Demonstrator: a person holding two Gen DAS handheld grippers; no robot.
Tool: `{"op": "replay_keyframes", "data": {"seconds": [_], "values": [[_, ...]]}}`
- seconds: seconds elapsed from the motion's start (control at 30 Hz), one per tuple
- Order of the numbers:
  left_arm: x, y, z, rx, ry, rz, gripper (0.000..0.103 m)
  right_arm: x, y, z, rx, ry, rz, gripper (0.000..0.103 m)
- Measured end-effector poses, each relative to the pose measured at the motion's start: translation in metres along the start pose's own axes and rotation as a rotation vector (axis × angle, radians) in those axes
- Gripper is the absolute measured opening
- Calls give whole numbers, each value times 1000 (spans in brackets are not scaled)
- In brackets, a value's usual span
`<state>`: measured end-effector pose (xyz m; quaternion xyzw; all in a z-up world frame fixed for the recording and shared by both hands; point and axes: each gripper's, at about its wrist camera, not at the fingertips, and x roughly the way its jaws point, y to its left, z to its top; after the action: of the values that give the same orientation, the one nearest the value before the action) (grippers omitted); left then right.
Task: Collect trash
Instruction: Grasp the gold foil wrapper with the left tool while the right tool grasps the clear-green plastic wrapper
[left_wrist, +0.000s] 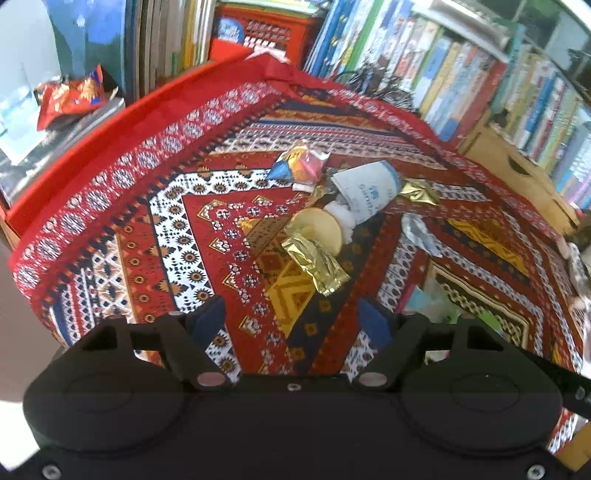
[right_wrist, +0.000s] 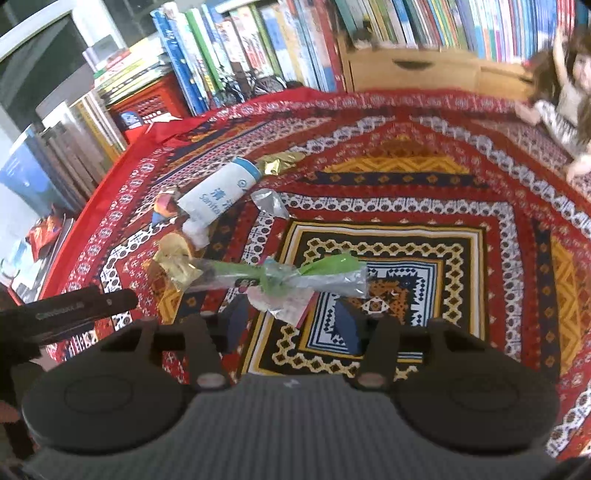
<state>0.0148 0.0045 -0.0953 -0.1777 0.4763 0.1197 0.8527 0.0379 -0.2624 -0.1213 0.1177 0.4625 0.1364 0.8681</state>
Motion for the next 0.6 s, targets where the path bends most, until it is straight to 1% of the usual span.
{"op": "replay_keyframes", "data": {"seconds": [0.17,0.37,0.47,0.6], "values": [[27,-4,14,-75,26,21,71,24,-14,13,111,52,60,59],[54,-13,32,-110,48,49,66,55,-30,28,262,123,110,59],[67,-18,38,-108,59,65,65,70,-34,33,297,156,114,59],[82,-22,42,-113,79,85,63,87,-35,38,314,197,115,59]]}}
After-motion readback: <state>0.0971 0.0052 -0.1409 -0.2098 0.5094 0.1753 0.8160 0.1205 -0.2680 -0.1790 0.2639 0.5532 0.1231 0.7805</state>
